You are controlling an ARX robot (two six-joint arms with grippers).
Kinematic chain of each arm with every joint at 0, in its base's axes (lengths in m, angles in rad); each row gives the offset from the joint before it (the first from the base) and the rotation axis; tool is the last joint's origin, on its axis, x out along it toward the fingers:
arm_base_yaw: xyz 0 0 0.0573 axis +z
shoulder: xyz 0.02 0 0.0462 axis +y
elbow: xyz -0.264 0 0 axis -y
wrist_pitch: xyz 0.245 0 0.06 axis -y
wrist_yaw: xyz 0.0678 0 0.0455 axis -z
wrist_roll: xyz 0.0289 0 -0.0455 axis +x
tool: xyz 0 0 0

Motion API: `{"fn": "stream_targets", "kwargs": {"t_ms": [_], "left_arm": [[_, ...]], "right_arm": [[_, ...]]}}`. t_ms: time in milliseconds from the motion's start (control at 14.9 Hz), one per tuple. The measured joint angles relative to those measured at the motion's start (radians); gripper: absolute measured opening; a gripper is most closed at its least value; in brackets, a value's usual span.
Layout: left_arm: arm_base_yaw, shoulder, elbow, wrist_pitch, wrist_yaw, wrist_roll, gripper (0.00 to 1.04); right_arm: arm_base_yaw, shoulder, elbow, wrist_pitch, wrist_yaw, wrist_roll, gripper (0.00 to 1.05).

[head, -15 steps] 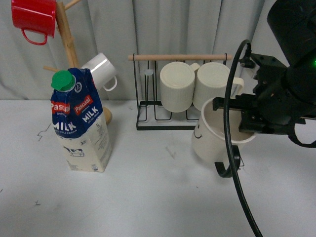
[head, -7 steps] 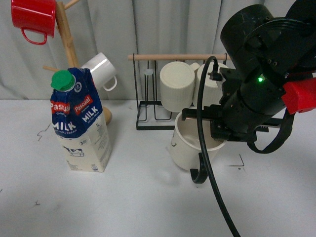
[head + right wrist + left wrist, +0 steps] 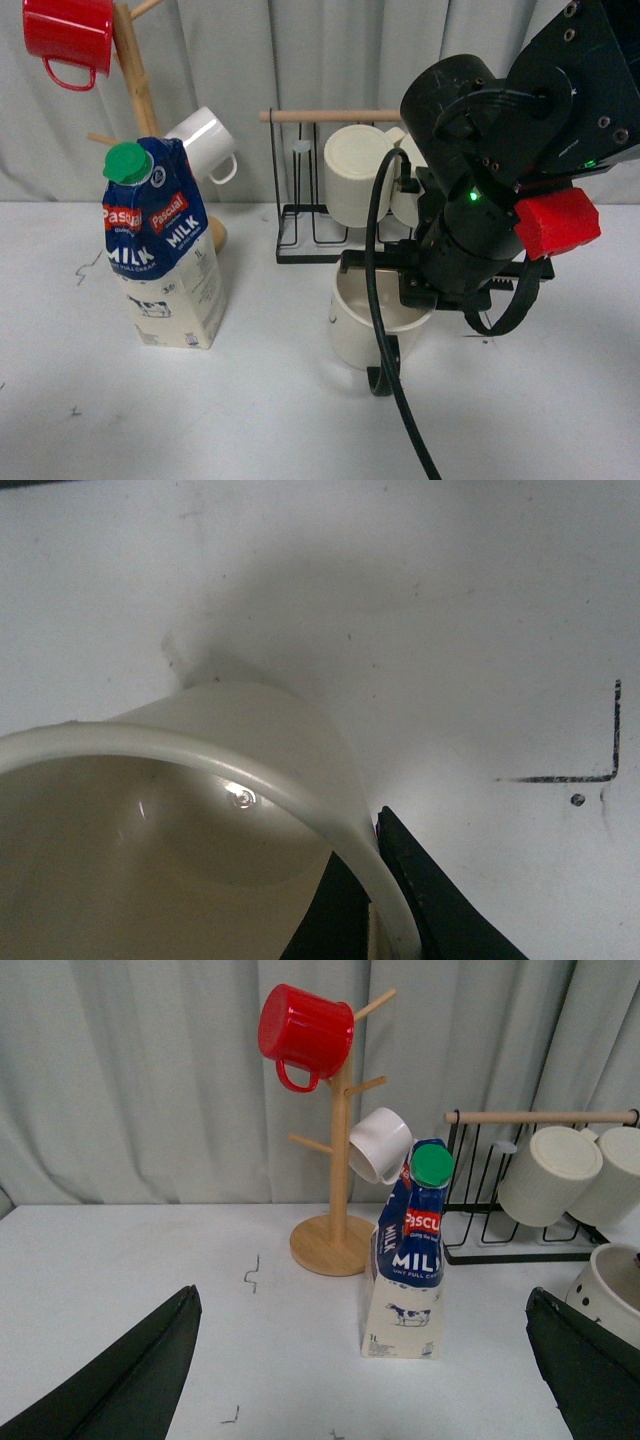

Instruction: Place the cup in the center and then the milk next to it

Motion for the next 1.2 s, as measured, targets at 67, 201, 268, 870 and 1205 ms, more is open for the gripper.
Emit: {"fn": "stream_targets", "kwargs": {"t_ms": [67, 201, 268, 870, 1205], "left_arm": [[0.000, 0.000, 0.000, 0.000, 0.000, 0.000, 0.98], [0.000, 0.000, 0.000, 0.000, 0.000, 0.000, 0.98], [0.000, 0.000, 0.000, 0.000, 0.000, 0.000, 0.98], [0.000, 0.000, 0.000, 0.002, 0.001, 0.000, 0.98], [0.000, 0.000, 0.000, 0.000, 0.000, 0.000, 0.98]], "right_arm": [[0.000, 0.005, 0.010, -0.003, 0.005, 0.003, 0.03], [0.000, 0.014, 0.016, -0.001, 0.005, 0.011, 0.17], [0.000, 0.013, 0.011, 0.018, 0.000, 0.011, 0.28], [0.002, -0.700, -0.636, 0.990, 0.245, -0.236, 0.80], [-0.159, -0.940, -1.036, 1.186, 0.170, -0.365, 0.20]]}}
